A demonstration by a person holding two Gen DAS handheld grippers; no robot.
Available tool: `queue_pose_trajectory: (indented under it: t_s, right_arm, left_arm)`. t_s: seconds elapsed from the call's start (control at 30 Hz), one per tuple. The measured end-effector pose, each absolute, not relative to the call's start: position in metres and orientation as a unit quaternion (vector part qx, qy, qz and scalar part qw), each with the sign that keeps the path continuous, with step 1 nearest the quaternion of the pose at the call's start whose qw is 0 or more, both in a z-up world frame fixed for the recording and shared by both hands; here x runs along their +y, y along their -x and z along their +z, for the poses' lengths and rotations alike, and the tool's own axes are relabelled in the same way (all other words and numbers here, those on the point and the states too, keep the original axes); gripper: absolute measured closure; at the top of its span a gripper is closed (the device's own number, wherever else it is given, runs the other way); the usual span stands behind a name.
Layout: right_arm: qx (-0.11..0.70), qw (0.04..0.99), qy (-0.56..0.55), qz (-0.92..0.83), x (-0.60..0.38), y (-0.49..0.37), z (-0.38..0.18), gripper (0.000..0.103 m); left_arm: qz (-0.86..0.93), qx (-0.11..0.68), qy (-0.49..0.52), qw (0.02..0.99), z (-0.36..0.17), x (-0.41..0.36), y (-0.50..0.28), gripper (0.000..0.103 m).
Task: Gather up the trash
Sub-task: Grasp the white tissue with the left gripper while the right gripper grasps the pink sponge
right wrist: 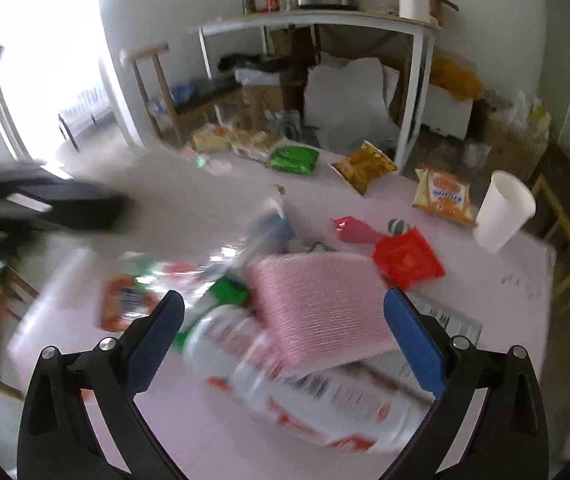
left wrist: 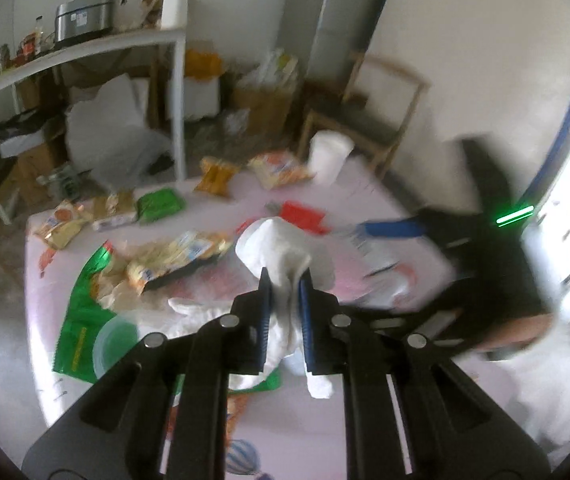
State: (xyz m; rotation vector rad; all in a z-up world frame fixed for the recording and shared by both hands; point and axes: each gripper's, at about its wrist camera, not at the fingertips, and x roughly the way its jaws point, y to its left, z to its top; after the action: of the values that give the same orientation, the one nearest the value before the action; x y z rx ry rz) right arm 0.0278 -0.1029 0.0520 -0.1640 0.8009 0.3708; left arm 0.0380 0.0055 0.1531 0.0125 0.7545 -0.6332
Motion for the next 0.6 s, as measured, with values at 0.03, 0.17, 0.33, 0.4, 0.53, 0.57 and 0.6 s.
queue_pose_trajectory:
  t_s: [0.03, 0.17, 0.33, 0.4, 0.53, 0.57, 0.6]
  right_arm:
    - [0.395, 0.898, 0.101, 0.163, -0.098, -0.035, 0.046, 0.006]
    - [0.441, 0.879, 0.116, 0.143, -0.093, -0.059, 0.024, 0.008]
    - [0.463, 0.868, 0.108, 0.145, -0.097, -0.068, 0.012, 0.01]
    - [0.458, 0.872, 0.108, 0.135, -0.097, -0.066, 0.015, 0.02]
    - [0.449, 0.878, 0.1, 0.135, -0.098, -0.06, 0.019, 0.03]
    - [0.443, 0.88, 0.105, 0.132, -0.097, -0.058, 0.021, 0.035]
    - [0.441, 0.881, 0.108, 0.132, -0.096, -0.056, 0.022, 0.037]
  left_arm:
    - [-0.309, 0.352, 0.004, 0.884, 0.16, 0.01, -0.032, 0.091]
    - [-0.311, 0.325, 0.017, 0.893, 0.176, 0.021, -0.013, 0.091]
    - [-0.317, 0.306, 0.033, 0.897, 0.184, 0.033, 0.004, 0.091]
    - [-0.318, 0.303, 0.034, 0.898, 0.185, 0.036, 0.008, 0.091]
    - [-0.313, 0.301, 0.035, 0.9, 0.181, 0.039, 0.011, 0.091]
    - [-0.312, 0.301, 0.036, 0.9, 0.18, 0.04, 0.012, 0.091]
    - [-0.312, 0.302, 0.038, 0.9, 0.179, 0.04, 0.012, 0.091]
